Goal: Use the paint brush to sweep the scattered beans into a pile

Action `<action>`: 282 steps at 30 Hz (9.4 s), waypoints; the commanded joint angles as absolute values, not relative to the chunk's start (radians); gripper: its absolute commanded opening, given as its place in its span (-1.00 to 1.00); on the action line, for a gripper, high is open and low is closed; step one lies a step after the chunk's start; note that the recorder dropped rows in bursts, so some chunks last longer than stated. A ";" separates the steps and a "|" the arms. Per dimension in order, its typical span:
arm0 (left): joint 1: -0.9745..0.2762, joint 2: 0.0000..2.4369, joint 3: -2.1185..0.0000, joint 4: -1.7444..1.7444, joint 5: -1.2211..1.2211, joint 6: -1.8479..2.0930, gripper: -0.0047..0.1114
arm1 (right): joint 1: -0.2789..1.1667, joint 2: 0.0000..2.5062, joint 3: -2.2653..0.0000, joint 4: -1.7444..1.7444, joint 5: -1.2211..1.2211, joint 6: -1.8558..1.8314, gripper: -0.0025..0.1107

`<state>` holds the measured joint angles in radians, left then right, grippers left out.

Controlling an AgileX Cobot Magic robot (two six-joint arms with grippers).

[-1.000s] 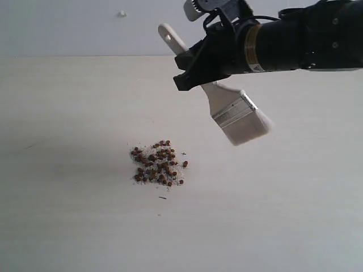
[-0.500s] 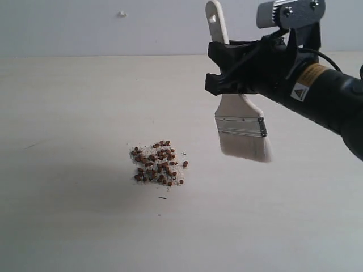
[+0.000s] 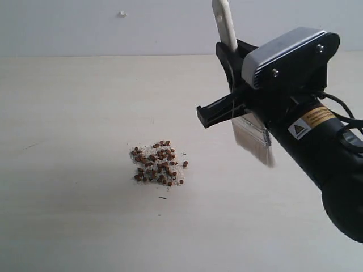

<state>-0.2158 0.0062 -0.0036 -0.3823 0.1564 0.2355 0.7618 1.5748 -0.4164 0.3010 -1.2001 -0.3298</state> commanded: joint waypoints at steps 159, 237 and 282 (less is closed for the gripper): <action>-0.222 0.000 0.000 -0.378 0.155 0.233 -0.92 | 0.396 1.327 -0.628 1.482 -0.190 -1.041 -0.95; -0.222 0.000 0.000 -0.378 0.155 0.233 -0.92 | 0.103 0.000 0.000 0.047 0.298 -0.081 -0.96; -0.222 0.000 0.000 -0.378 0.155 0.233 -0.92 | 0.103 0.000 0.000 0.047 0.298 -0.079 -0.96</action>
